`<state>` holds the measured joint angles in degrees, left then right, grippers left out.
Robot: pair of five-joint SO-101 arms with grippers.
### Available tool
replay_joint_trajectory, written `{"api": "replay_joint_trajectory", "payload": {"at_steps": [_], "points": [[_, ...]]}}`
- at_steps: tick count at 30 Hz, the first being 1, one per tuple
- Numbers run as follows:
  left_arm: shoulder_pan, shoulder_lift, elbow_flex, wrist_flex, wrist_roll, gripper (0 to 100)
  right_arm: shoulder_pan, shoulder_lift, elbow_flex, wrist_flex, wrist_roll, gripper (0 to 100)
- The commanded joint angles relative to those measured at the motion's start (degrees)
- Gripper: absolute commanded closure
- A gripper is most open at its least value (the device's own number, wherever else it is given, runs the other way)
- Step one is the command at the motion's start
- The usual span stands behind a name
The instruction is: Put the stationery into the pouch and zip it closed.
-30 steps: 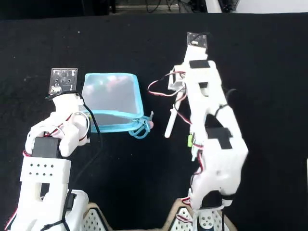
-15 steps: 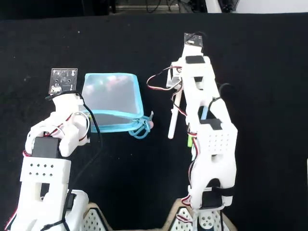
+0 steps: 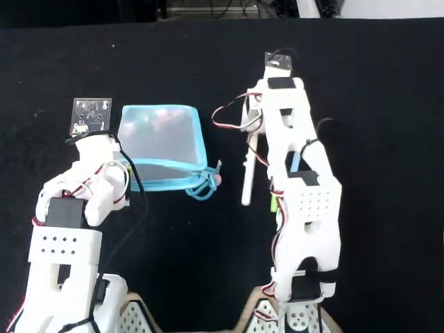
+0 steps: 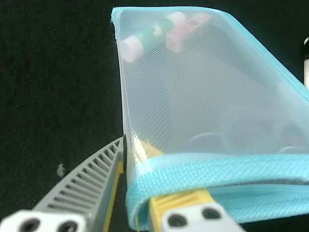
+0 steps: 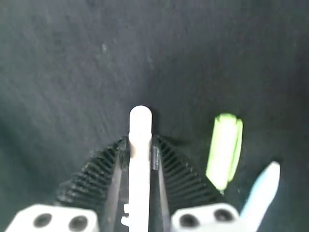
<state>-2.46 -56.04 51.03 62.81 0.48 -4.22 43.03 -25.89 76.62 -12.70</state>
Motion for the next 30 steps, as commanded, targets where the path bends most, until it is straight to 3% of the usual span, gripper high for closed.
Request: {"api": "replay_joint_trajectory", "payload": {"at_steps": [1,8,13,21,30], "points": [[-0.57,-0.26,-0.48,0.44,0.35,97,-0.79,-1.01,-5.32,5.98,3.43,98.8],[-0.57,-0.26,-0.48,0.35,0.35,97,-1.49,-1.01,-11.91,20.84,11.25,98.8],[-0.57,-0.26,-0.48,0.44,0.35,97,-1.93,-1.01,-9.10,22.59,14.07,98.8],[-0.57,-0.26,-0.48,0.44,0.35,97,-5.54,-5.93,6.90,13.10,14.51,98.8],[-0.57,-0.26,0.22,0.00,0.35,97,-7.21,-28.44,42.33,-3.78,14.33,98.7]]}}
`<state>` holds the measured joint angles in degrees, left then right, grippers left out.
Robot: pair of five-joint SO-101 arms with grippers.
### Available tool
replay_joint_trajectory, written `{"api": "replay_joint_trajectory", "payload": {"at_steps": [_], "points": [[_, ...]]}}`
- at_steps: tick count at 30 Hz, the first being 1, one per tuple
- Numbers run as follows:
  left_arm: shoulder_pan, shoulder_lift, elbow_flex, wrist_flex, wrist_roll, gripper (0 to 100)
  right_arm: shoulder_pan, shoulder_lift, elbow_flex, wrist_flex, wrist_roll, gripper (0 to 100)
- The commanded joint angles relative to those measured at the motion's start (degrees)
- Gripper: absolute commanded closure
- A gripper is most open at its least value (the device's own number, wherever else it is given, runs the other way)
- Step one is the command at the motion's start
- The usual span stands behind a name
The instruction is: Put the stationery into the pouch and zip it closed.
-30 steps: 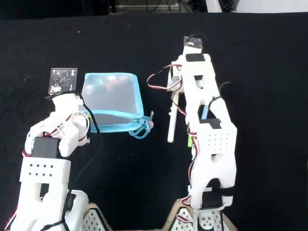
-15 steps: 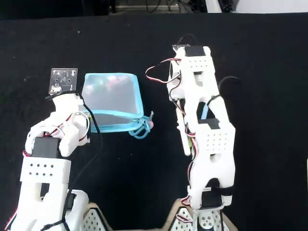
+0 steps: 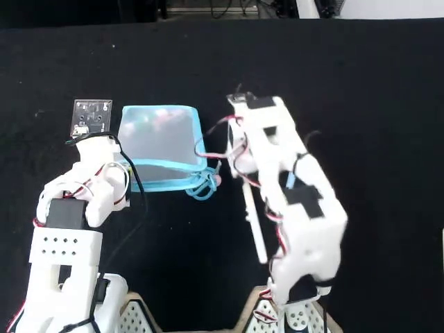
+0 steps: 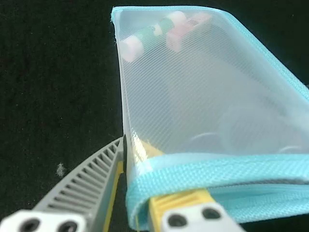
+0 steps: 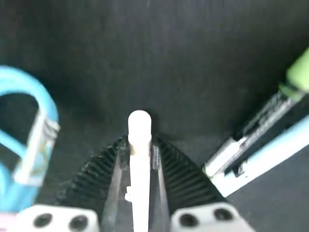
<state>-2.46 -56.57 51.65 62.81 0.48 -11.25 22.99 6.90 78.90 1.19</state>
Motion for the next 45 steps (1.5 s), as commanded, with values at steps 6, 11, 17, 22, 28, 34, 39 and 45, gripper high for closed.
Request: {"api": "replay_joint_trajectory", "payload": {"at_steps": [6,11,17,22,28,34,39,45], "points": [[-0.57,0.26,-0.48,0.00,0.35,97,1.05,-10.51,15.25,-10.64,0.26,98.0],[-0.57,0.26,-0.48,0.00,0.35,97,0.79,-9.71,14.99,-10.99,0.53,86.1],[-0.57,0.26,-0.48,0.00,0.44,97,-0.53,-9.63,14.90,-13.80,0.70,88.0],[-0.57,0.26,-0.48,0.00,0.44,97,-1.23,-9.71,15.25,-15.91,0.70,96.9],[-0.57,0.26,-0.48,0.00,0.35,97,0.53,-21.32,15.25,-9.93,0.79,98.8],[-0.57,0.26,-0.31,0.00,0.35,97,0.09,-42.95,15.34,-2.29,5.27,98.8],[-0.57,0.26,-0.31,0.00,0.35,97,-1.76,-58.68,15.52,0.88,6.77,98.8],[-0.57,0.26,-0.31,0.00,0.35,97,-7.21,-77.49,19.12,-1.67,6.42,98.8]]}}
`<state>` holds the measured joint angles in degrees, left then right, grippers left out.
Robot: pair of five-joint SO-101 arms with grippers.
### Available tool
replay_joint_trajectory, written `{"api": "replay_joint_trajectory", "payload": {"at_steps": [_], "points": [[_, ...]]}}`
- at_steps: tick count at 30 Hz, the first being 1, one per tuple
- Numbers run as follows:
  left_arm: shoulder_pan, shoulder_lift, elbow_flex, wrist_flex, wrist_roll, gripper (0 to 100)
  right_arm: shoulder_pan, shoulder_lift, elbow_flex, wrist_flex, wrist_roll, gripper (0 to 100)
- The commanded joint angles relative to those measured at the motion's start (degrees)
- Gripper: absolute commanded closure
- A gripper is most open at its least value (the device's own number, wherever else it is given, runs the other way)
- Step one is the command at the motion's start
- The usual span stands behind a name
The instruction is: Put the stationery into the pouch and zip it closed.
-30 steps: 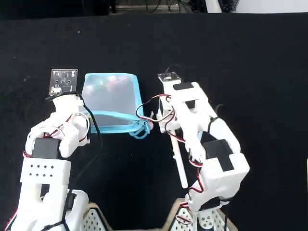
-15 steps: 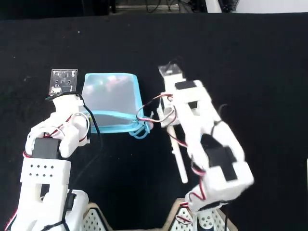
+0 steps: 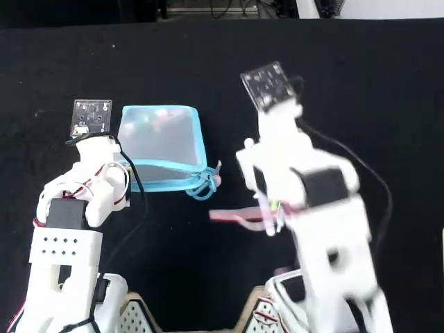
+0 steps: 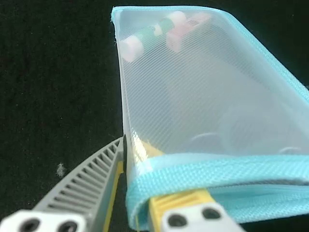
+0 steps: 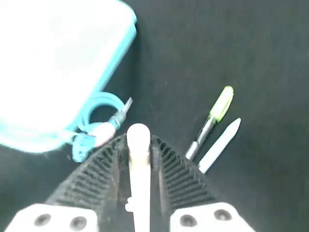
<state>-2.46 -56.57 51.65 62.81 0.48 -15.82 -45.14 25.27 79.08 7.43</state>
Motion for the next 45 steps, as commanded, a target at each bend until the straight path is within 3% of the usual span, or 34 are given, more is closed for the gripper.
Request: {"api": "replay_joint_trajectory", "payload": {"at_steps": [1,10,25,40,45], "points": [[-0.57,0.26,-0.31,0.00,0.35,97,-3.52,-12.00,2.07,-3.16,0.18,98.8],[-0.57,0.26,-0.22,0.00,0.35,97,-14.95,-29.58,9.01,-13.36,0.44,98.8],[-0.57,0.26,-0.04,0.00,0.35,97,-30.15,-30.73,11.65,-26.11,0.53,98.7],[-0.57,0.26,-0.04,0.00,0.35,97,-30.24,-31.08,35.03,-57.76,0.70,98.7],[-0.57,0.26,-0.04,0.09,0.35,97,-30.42,-31.08,41.80,-63.12,11.25,98.7]]}}
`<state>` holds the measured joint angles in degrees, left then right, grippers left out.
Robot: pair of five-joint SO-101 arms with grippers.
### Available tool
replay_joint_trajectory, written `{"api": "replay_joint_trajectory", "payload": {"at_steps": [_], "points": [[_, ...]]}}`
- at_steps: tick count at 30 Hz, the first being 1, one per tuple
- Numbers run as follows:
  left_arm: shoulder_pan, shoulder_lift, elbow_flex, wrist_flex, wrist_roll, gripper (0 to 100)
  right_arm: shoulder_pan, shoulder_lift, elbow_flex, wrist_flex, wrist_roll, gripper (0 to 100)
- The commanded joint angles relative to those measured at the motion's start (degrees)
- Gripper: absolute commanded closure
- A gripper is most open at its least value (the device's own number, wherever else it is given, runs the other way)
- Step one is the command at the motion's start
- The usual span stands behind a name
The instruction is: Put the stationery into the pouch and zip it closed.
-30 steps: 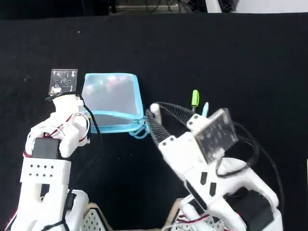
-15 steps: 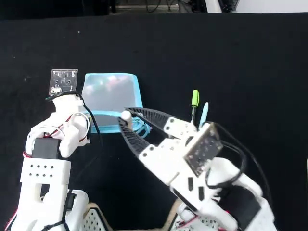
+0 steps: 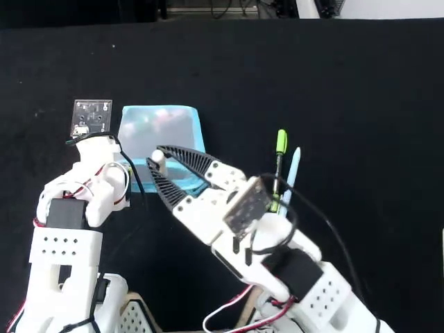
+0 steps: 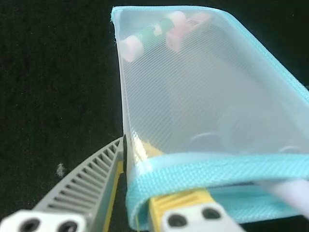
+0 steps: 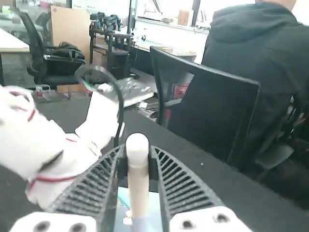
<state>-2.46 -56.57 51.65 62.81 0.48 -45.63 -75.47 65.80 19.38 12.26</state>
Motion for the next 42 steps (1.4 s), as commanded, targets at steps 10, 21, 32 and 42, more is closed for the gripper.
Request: {"api": "replay_joint_trajectory", "payload": {"at_steps": [10,21,32,42], "points": [[-0.57,0.26,-0.04,0.09,0.35,97,-0.53,-4.09,-6.29,21.45,23.47,98.7],[-0.57,0.26,-0.04,0.09,0.35,97,-0.79,-4.97,-8.66,31.74,23.38,98.7],[-0.57,0.26,-0.04,0.26,0.35,97,-0.44,-4.70,-9.89,31.30,23.47,98.7],[-0.57,0.26,-0.04,0.09,0.35,97,7.03,14.99,-28.35,48.97,23.65,98.8]]}}
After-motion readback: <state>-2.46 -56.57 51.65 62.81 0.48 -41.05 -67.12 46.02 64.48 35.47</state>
